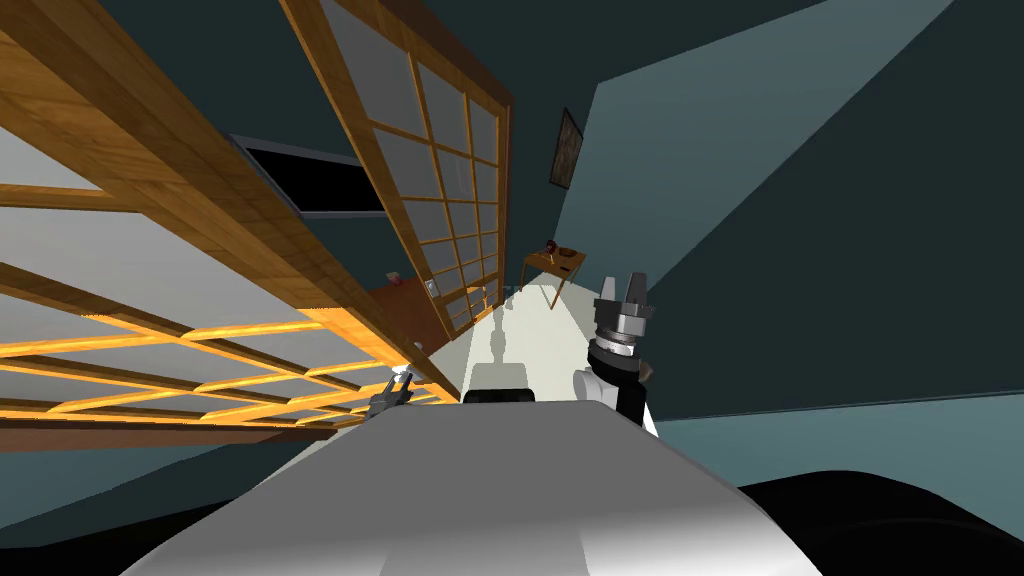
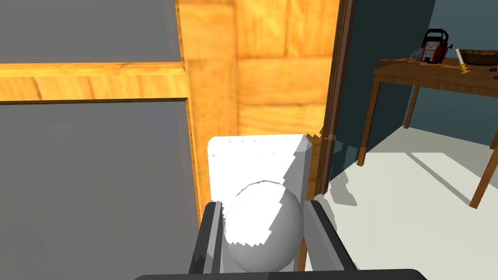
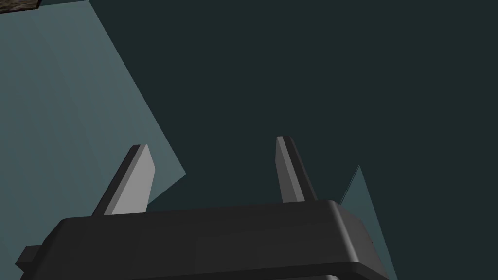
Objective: Pull the door open
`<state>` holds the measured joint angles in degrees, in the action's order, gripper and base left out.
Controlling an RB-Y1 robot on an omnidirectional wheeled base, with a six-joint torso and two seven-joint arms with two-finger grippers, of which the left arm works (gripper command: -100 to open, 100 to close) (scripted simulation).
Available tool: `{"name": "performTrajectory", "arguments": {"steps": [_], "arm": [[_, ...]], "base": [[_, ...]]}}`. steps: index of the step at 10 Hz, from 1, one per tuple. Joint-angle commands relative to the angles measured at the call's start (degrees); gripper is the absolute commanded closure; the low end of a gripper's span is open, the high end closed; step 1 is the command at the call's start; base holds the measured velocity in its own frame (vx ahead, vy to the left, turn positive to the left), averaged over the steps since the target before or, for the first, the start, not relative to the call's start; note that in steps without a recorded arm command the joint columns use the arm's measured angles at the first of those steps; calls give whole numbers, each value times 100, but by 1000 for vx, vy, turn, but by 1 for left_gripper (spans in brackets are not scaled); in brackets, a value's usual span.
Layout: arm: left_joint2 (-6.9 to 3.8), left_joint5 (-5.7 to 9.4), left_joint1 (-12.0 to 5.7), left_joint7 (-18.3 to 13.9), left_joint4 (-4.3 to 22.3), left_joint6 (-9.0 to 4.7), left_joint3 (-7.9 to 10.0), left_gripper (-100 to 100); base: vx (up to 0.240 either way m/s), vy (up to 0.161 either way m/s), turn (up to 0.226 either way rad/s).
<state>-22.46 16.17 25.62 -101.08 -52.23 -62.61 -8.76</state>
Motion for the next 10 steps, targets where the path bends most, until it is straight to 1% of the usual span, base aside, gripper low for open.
{"name": "performTrajectory", "arguments": {"steps": [1, 2, 3, 4, 5, 8, 10], "arm": [[-83, -56, 21, -108, 79, -150, -60, 100], [-113, -77, 22, -146, 112, -201, -83, 100], [-86, -67, 1, -118, 118, -154, -76, 100], [-125, -110, -12, -185, 210, -239, -122, 100], [-137, -117, -18, -200, 230, -258, -128, 100], [-228, -179, -73, -318, 389, -421, -180, 100], [-282, -215, -105, -387, 483, -517, -210, 100]], "base": [[-256, 28, -159], [-236, 33, -101], [-103, 9, -17], [-160, 8, -144], [-220, 31, -123], [-224, 15, -122], [-201, 44, -125]]}}
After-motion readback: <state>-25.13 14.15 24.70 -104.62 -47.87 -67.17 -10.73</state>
